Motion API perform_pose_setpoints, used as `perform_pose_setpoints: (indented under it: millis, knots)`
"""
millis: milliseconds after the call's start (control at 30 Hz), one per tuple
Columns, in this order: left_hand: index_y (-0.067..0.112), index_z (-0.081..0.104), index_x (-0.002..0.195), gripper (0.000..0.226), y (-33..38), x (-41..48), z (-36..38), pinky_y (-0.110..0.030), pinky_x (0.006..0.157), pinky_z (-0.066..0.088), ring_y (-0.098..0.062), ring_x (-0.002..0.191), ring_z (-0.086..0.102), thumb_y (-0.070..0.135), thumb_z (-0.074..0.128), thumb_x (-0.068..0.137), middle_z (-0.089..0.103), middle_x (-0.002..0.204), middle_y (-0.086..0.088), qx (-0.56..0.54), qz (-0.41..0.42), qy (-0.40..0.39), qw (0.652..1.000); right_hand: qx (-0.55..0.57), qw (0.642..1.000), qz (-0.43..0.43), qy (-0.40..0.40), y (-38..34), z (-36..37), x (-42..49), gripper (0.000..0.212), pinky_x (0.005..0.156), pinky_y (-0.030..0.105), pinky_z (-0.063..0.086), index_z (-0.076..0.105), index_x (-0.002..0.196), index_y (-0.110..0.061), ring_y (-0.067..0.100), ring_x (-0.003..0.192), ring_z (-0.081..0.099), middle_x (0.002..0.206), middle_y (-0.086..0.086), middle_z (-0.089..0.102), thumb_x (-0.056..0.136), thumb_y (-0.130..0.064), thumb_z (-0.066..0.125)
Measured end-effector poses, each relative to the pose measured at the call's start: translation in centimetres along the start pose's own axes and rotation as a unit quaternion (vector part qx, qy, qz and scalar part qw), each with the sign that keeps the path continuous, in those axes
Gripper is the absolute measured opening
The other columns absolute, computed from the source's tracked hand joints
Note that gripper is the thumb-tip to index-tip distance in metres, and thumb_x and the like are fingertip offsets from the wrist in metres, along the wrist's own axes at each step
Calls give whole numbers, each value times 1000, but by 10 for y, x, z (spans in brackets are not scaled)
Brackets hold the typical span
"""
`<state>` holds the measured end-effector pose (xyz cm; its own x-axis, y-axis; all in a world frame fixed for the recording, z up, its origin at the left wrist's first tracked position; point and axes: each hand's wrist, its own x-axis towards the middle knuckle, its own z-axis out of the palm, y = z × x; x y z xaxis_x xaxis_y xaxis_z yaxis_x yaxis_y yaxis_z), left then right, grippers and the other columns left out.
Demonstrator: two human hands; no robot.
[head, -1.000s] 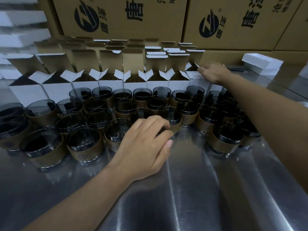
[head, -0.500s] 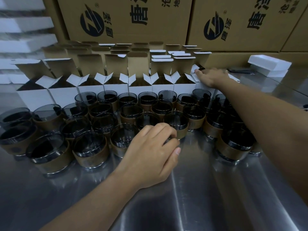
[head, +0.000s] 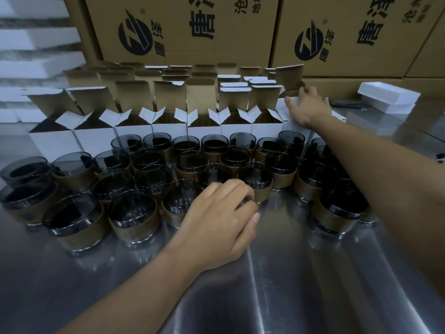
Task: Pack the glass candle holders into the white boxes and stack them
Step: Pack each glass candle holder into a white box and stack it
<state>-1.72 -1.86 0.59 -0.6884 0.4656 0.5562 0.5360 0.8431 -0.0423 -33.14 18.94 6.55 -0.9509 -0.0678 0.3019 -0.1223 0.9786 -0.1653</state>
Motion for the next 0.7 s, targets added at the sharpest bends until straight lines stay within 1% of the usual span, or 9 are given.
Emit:
perform_pose_setpoints:
  millis: [67, 133, 200, 300, 367, 467, 567, 633, 700]
  knots:
    - [10, 70, 86, 36, 0, 0, 0, -34, 76, 44, -20, 99, 59, 27, 39, 94, 64, 97, -2, 2, 4, 3, 1000, 27, 998, -14, 53, -1, -8, -4, 67, 112, 53, 27, 22, 151, -6, 42, 132, 39, 154, 18, 23, 101, -51, 27]
    - [10, 70, 86, 36, 0, 0, 0, -34, 74, 44, -20, 97, 60, 26, 39, 94, 64, 96, -1, 4, 8, 7, 1000, 63, 991, -26, 115, -2, -20, -9, 61, 102, 50, 40, 26, 148, -7, 40, 122, 48, 153, 15, 24, 101, -45, 33]
    - [11, 70, 86, 37, -1, 0, 0, -32, 73, 43, -20, 96, 60, 27, 38, 95, 64, 96, -1, 5, 7, 6, 1000, 113, 978, -24, 173, -6, -37, -16, 57, 96, 43, 45, 28, 147, -8, 34, 120, 51, 153, 12, 24, 100, -39, 36]
    - [11, 71, 87, 38, 0, -1, -1, -29, 74, 40, -20, 97, 60, 27, 37, 95, 65, 97, 0, 7, 2, -4, 1000, 167, 953, -12, 253, -17, -68, -36, 44, 88, 28, 39, 40, 141, -9, 25, 120, 51, 150, 8, 31, 101, -27, 36]
    - [10, 71, 88, 40, 1, -1, -1, -30, 73, 42, -20, 99, 61, 28, 36, 95, 66, 97, 0, 8, 1, -14, 1000, 172, 941, -18, 291, -28, -90, -59, 38, 83, 26, 35, 47, 134, -9, 23, 116, 52, 144, 7, 39, 100, -24, 35]
    - [9, 71, 86, 42, 0, 0, 1, -33, 71, 45, -21, 98, 61, 28, 35, 96, 66, 93, -1, 18, -12, -22, 1000, 202, 919, -61, 333, -48, -116, -109, 40, 84, 24, 33, 55, 129, -14, 17, 115, 52, 136, 2, 49, 99, -31, 36]
    - [7, 71, 86, 44, 1, 3, 4, -34, 70, 45, -23, 97, 60, 28, 35, 97, 67, 88, -4, 35, -29, -26, 999, 241, 907, -87, 335, -65, -130, -160, 40, 88, 27, 41, 65, 122, -20, 7, 108, 54, 127, -6, 55, 99, -39, 38]
    - [4, 72, 87, 40, 1, 4, 6, -37, 72, 47, -26, 97, 59, 24, 39, 97, 67, 88, -7, 47, -20, -18, 999, 284, 896, -92, 329, -70, -130, -189, 39, 78, 21, 37, 72, 105, -16, 1, 95, 52, 118, -7, 60, 98, -38, 41]
    - [0, 69, 88, 28, 2, 2, 4, -39, 70, 49, -28, 94, 59, 17, 47, 93, 66, 88, -10, 41, -4, 20, 999, 334, 882, -99, 318, -72, -122, -213, 39, 74, 17, 35, 74, 89, -9, 1, 90, 53, 108, -4, 63, 98, -34, 45]
